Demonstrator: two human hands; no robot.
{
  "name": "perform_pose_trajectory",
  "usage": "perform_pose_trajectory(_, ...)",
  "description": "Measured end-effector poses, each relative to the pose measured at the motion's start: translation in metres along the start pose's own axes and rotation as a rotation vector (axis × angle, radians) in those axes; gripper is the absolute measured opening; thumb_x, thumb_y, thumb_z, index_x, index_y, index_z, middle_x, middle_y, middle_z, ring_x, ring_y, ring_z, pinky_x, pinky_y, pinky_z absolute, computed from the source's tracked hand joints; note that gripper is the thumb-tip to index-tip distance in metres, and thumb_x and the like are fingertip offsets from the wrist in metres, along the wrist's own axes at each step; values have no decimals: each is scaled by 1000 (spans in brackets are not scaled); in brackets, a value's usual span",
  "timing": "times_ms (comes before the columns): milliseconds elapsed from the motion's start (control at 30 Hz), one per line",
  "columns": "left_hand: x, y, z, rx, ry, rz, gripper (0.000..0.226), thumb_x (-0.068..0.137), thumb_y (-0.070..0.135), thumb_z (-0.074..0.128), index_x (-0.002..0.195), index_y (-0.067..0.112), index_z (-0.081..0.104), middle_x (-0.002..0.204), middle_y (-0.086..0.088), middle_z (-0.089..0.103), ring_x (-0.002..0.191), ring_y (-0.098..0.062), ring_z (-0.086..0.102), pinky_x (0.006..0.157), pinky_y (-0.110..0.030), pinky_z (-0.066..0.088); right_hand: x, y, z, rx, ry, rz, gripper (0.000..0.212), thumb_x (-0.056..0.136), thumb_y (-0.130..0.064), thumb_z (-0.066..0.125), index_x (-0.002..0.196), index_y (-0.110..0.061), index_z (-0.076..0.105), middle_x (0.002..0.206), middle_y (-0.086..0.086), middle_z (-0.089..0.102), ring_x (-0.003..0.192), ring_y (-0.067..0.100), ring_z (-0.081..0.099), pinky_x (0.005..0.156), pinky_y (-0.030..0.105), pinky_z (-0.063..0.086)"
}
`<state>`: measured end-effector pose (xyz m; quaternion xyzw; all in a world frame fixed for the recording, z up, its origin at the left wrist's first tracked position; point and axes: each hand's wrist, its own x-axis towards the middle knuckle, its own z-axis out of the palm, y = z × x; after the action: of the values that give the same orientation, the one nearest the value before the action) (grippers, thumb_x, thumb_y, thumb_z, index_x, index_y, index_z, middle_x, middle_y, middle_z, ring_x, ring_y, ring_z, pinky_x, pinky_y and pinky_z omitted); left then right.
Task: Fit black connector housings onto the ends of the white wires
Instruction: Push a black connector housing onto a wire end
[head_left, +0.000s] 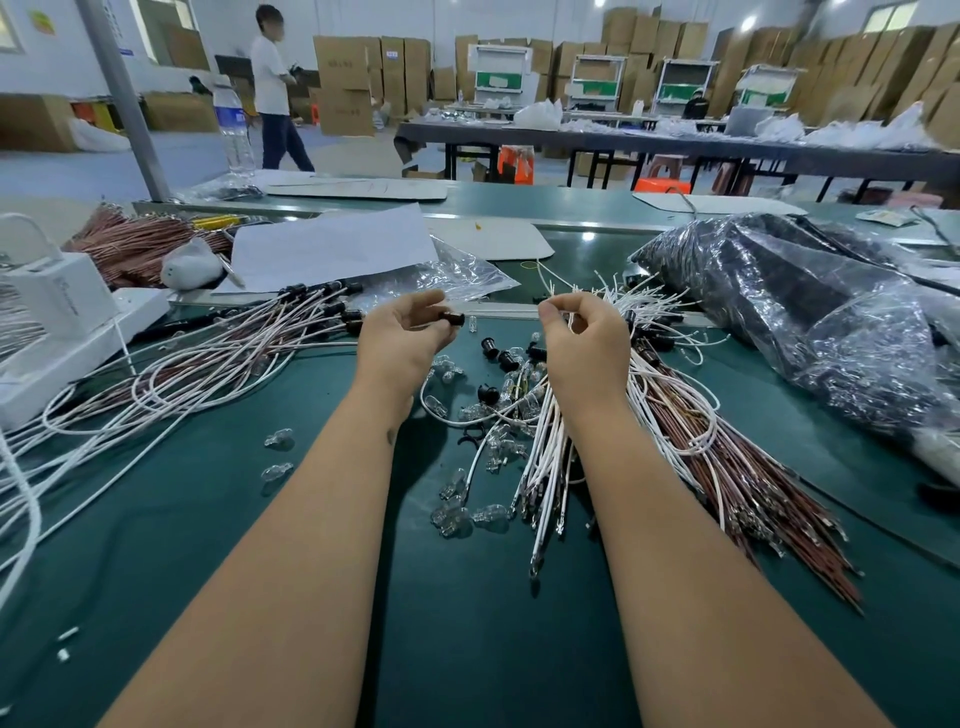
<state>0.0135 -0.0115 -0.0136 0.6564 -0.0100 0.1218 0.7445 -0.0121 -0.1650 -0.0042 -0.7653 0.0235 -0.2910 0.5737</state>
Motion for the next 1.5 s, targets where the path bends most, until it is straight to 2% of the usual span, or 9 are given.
perform_pose_trajectory(333,2,0,0,-286,-54,-58,27,85,-17,58,99,5,61,85,-8,72,79,-18,72,70,-20,56,1,3,2,0,-15,13,6,94,-19,60,89,-19,63,95,9,57,71,10,48,62,16,38)
perform_pose_trajectory(567,-2,5,1,-357,-128,-9,33,82,-16,61,105,7,61,88,-7,74,84,-20,72,71,-23,57,4,7,3,62,17,46,7,94,-21,61,90,-16,65,85,4,54,56,3,44,49,8,35)
perform_pose_trajectory(733,-4,7,2,-396,-160,-31,33,76,-11,67,105,6,62,83,-9,75,79,-22,72,71,-22,57,6,9,1,128,63,81,8,94,-21,60,88,-18,63,81,-1,55,60,2,47,56,12,39)
perform_pose_trajectory(900,-6,7,3,-349,-217,-25,27,77,-12,66,98,4,64,82,-7,75,77,-19,72,70,-21,57,6,9,1,111,44,70,8,94,-21,60,87,-19,63,79,-2,56,58,0,48,51,8,37)
perform_pose_trajectory(1100,-6,8,2,-316,-236,-1,29,77,-15,64,97,6,64,80,-3,75,77,-14,71,70,-20,57,2,9,5,-53,-63,-14,8,92,-21,63,84,-21,63,81,5,62,64,12,53,58,24,43)
perform_pose_trajectory(1200,-8,7,2,-208,-279,9,33,75,-14,67,98,10,65,83,-3,75,80,-14,71,73,-21,57,0,8,6,-62,-113,-52,7,93,-22,63,86,-21,65,78,-1,60,64,6,51,55,11,37)
perform_pose_trajectory(1267,-9,5,4,-107,-295,15,36,74,-12,71,99,13,67,85,-2,75,83,-14,71,76,-22,57,-1,7,9,-83,-139,-64,10,94,-19,59,89,-19,68,80,-2,61,65,4,51,55,12,35)
perform_pose_trajectory(1400,-8,2,4,-50,-282,27,36,72,-7,76,100,15,68,87,-2,76,85,-14,72,76,-22,56,-2,6,8,-37,-152,-30,21,95,-12,51,104,-18,70,91,-3,66,72,5,55,64,20,40)
perform_pose_trajectory(1500,-7,1,3,-17,-275,43,32,75,-5,75,98,16,69,87,-3,76,85,-14,72,74,-21,55,-4,4,6,-78,-209,-77,18,93,-16,58,105,-19,70,87,-9,66,79,8,63,70,24,52)
